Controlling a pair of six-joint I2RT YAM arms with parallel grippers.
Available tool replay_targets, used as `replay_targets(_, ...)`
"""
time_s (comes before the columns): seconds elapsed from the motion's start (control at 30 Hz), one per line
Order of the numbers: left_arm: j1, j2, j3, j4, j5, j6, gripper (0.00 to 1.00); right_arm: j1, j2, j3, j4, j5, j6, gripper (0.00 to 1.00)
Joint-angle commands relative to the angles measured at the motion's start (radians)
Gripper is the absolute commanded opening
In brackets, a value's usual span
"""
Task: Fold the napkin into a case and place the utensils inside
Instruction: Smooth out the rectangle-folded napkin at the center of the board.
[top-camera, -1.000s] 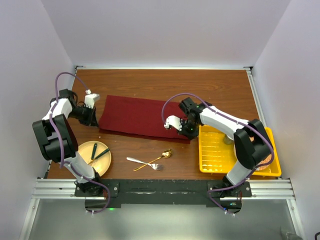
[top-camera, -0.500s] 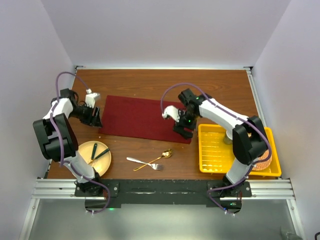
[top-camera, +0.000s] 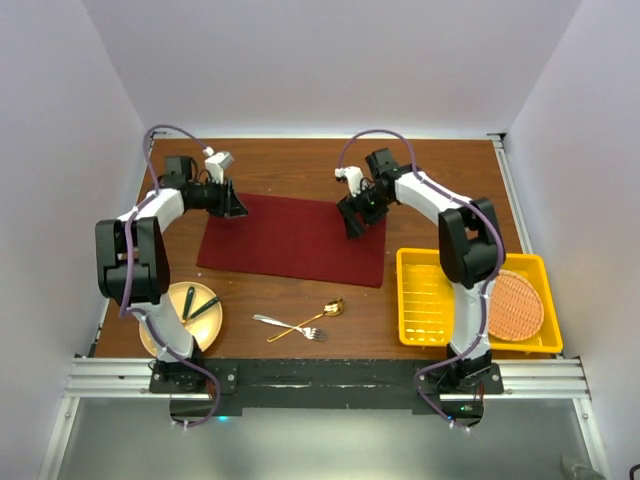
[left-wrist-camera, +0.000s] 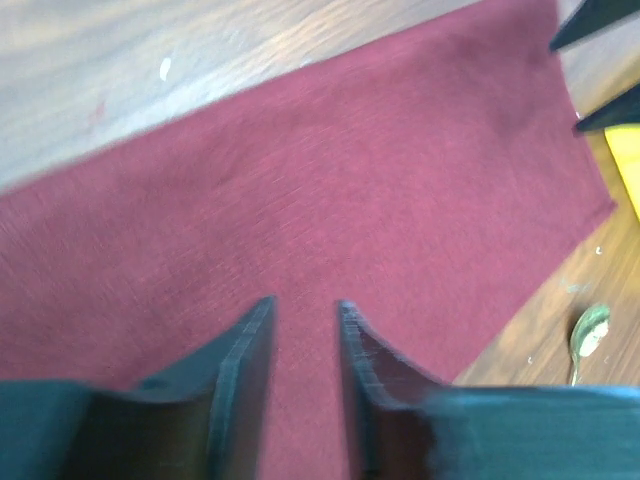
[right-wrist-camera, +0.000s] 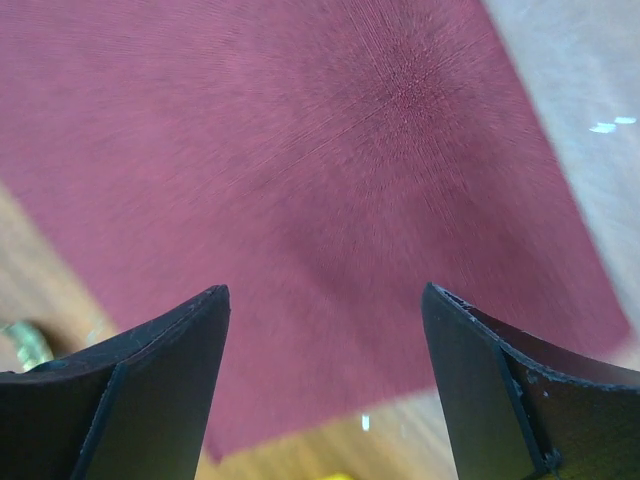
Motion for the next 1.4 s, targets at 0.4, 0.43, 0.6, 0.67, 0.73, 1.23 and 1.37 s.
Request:
replay_targets(0.4,0.110,-0.018,-0.271,0.029,-0.195,-0.059,0.17,0.033,0.182,0.133,0.118,0.012,0.002,0.82)
replay_targets(0.43,0.118,-0.033,-0.291,0.019,-0.198,-0.058,0.17,0.038,0.173,0.130,0.116,0.010,-0.006,0.82)
replay_targets(0.6,0.138,-0.079,-0.305,-0.010,-0.151,-0.048,0.18,0.039,0.138,0.150,0.121,-0.063,-0.017,0.84)
replay_targets(0.67,0.136,-0.131,-0.285,-0.003,-0.103,-0.064,0.27,0.039,0.107,0.188,0.128,-0.092,0.005,0.86)
replay_targets(0.73,0.135,-0.201,-0.250,0.041,-0.013,-0.091,0.48,0.038,0.077,0.209,0.173,-0.149,0.083,0.91)
replay_targets(1.23,-0.083,-0.083,-0.283,0.923,-0.109,-1.037,1.00,0.070,0.127,-0.018,1.175,-0.280,1.342,0.98)
replay_targets(1.37,-0.157,0.068,-0.256,1.081,-0.169,-1.237,1.00,0.098,0.236,0.047,1.265,-0.249,1.454,0.98)
